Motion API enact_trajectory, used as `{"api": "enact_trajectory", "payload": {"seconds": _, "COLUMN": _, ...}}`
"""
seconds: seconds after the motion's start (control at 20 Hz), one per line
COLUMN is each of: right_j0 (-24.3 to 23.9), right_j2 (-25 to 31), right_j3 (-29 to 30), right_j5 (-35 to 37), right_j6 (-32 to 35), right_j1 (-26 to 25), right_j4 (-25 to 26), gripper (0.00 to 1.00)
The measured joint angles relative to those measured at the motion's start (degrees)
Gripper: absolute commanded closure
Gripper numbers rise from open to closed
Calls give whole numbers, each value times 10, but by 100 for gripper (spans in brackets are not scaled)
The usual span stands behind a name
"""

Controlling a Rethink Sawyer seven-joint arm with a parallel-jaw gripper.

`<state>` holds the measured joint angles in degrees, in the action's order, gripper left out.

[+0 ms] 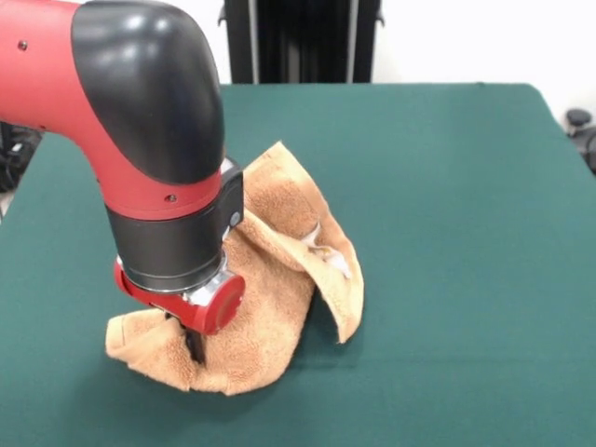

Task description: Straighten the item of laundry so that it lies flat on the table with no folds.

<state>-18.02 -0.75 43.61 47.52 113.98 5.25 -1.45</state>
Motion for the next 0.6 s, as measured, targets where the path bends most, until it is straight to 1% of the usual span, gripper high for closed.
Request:
{"api": "enact_trajectory", "payload": {"seconds": 0.35, "right_j0": -6, "right_j2": 17, "right_j3": 0, "right_j5": 0, "right_j6": 0, "right_j1": 0, "right_j4": 17, "gripper": 100}}
{"api": "enact_trajectory", "payload": {"seconds": 0.6, "right_j0": -5, "right_j2": 19, "right_j3": -9, "right_j5": 6, "right_j6": 0, "right_j1": -2, "right_j4": 30, "gripper": 100}}
